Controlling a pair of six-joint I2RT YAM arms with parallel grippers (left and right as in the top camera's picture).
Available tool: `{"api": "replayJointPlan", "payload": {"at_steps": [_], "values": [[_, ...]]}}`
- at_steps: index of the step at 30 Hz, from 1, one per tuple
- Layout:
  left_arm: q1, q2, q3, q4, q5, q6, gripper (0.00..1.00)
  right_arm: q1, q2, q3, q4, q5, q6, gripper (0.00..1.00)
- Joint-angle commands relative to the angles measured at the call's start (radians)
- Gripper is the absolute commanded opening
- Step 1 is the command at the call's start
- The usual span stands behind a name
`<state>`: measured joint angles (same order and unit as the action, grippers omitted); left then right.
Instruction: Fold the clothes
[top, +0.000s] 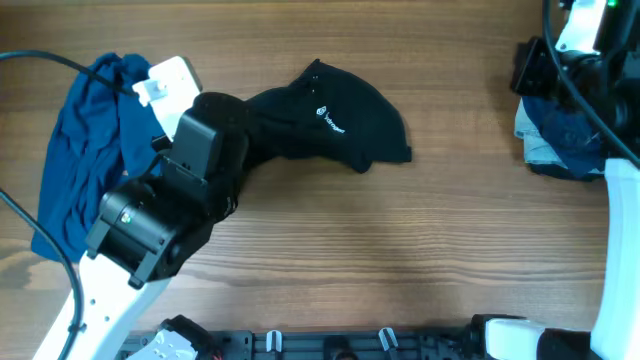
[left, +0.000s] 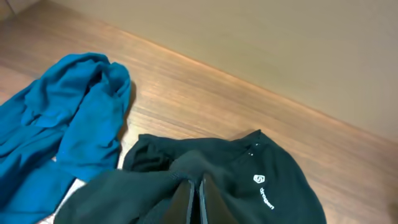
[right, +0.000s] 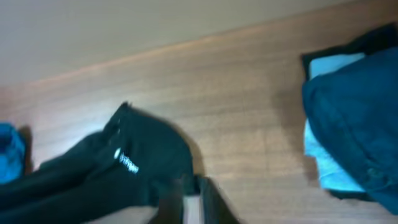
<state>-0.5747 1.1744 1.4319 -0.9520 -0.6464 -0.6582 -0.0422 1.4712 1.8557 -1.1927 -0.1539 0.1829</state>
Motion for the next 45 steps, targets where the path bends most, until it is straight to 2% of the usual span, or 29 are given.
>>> {"api": "replayJointPlan", "payload": {"at_steps": [1, 7, 10, 11, 19, 25, 34, 37, 39, 45], "values": [[0.005, -0.001, 0.017, -0.001, -0.024, 0.023, 0.04, 0.002, 0.080, -0.043, -0.029, -0.125, 0.008, 0.27], [0.005, 0.001, 0.017, -0.002, -0.017, 0.023, 0.04, 0.008, 0.187, -0.157, -0.010, -0.207, -0.002, 0.34], [0.005, 0.009, 0.016, -0.003, -0.017, 0.023, 0.04, 0.046, 0.238, -0.218, 0.040, -0.191, -0.078, 0.62], [0.005, 0.013, 0.016, -0.003, -0.017, 0.023, 0.04, 0.064, 0.257, -0.242, 0.063, -0.169, -0.079, 0.65], [0.006, 0.063, 0.016, -0.003, -0.017, 0.023, 0.04, 0.212, 0.408, -0.376, 0.240, -0.023, -0.040, 0.63], [0.006, 0.076, 0.016, 0.001, -0.017, 0.022, 0.04, 0.255, 0.482, -0.392, 0.281, 0.112, 0.008, 0.63], [0.006, 0.077, 0.016, 0.005, -0.018, 0.023, 0.04, 0.293, 0.564, -0.392, 0.325, 0.144, 0.056, 0.65], [0.006, 0.077, 0.016, 0.005, -0.018, 0.023, 0.04, 0.293, 0.579, -0.392, 0.324, 0.158, 0.071, 0.61], [0.006, 0.077, 0.016, 0.005, -0.018, 0.023, 0.04, 0.293, 0.587, -0.392, 0.325, 0.158, 0.080, 0.53], [0.006, 0.077, 0.016, 0.005, -0.018, 0.023, 0.04, 0.294, 0.608, -0.392, 0.314, 0.158, 0.087, 0.47]]}}
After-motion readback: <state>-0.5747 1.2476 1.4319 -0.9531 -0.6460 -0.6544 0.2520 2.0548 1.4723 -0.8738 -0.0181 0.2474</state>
